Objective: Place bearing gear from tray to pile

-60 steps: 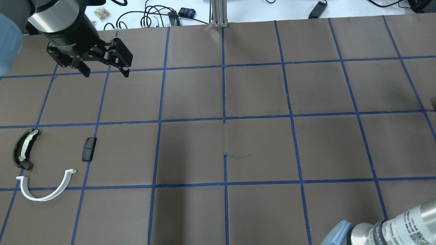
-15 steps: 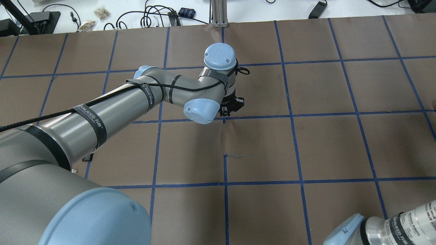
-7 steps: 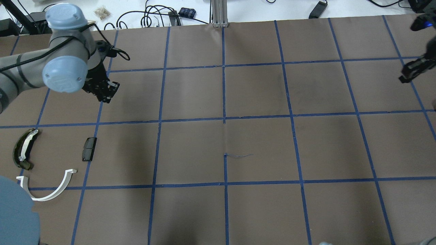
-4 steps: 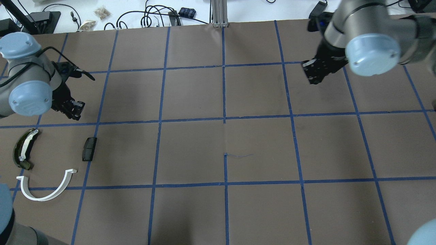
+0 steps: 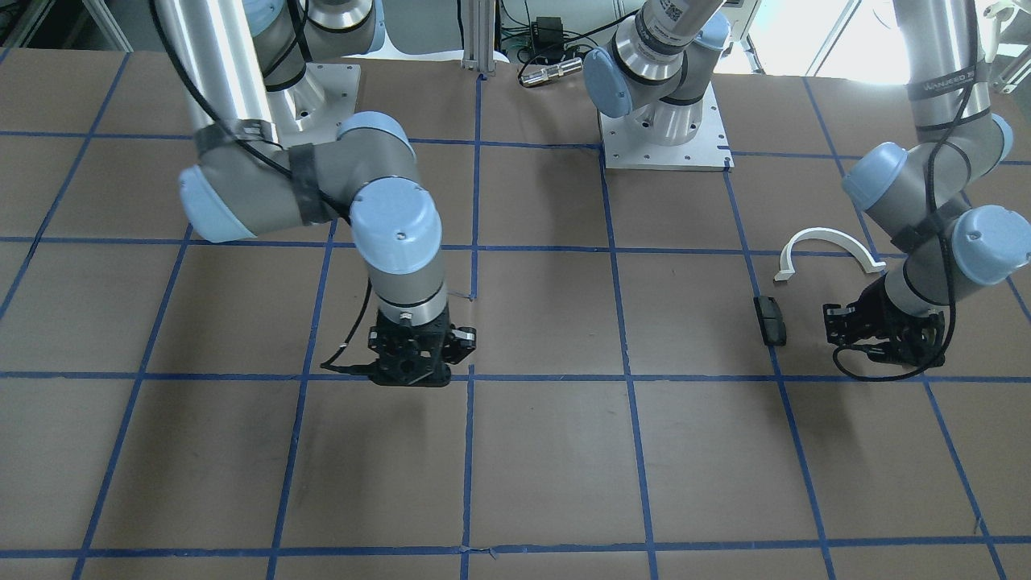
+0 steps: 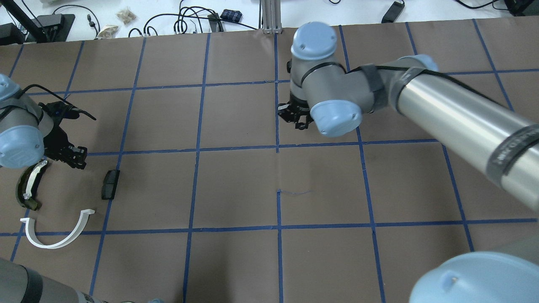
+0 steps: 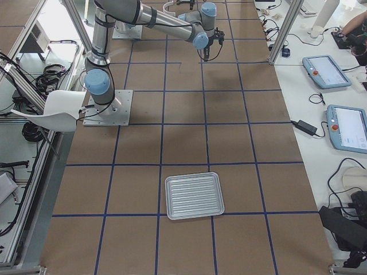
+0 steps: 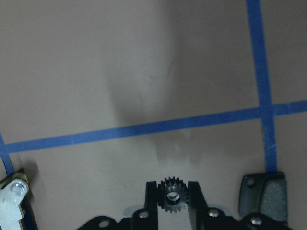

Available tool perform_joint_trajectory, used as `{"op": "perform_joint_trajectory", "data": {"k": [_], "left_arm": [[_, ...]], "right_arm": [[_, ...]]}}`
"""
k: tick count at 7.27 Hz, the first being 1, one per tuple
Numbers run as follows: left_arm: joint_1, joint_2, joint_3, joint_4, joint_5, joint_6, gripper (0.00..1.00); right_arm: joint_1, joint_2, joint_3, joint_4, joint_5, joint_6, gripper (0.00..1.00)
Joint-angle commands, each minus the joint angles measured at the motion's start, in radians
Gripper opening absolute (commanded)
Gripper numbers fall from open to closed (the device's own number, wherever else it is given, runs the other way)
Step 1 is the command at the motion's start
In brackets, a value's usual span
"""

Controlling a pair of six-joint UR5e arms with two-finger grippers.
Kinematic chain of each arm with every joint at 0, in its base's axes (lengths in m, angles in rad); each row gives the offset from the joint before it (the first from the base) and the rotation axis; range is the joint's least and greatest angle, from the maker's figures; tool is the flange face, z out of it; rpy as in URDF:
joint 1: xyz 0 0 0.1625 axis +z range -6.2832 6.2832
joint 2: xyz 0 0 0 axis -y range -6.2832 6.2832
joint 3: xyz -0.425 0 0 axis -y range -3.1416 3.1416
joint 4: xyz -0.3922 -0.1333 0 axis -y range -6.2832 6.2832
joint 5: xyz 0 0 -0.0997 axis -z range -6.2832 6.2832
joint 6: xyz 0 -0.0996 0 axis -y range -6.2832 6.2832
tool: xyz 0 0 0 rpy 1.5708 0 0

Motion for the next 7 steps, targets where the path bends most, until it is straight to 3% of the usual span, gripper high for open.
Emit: {"op": "perform_joint_trajectory", "data": {"k": [1,2,3,4,5,7], "left_arm": [[-0.006,0.002,0.021,0.020,-0.001,-0.011,0.85],[-0.019,0.013,0.064,0.006,-0.012,-0.009,0.91],[-0.088,0.045,0.106,-0.035,-0.076,-0.011,0.95],[-0.164,0.065,0.153,-0.122,-0.076,-0.037,0.95],[-0.217,0.071,0.173,-0.138,-0.075,-0.111,0.96],[-0.361,0.058,0.178,-0.124,-0.089,-0.350,0.97]], "right_arm": [[0.018,0.042,-0.008,-0.040,0.000,0.012,0.24],[0.018,0.042,-0.009,-0.034,-0.003,0.003,0.47],[0.018,0.045,-0.011,-0.033,0.009,0.000,0.91],[0.016,0.041,-0.030,-0.023,0.009,-0.018,1.00],[0.001,0.029,-0.079,0.024,-0.003,-0.026,1.00],[-0.081,-0.085,-0.176,0.254,-0.049,-0.067,1.00]]}}
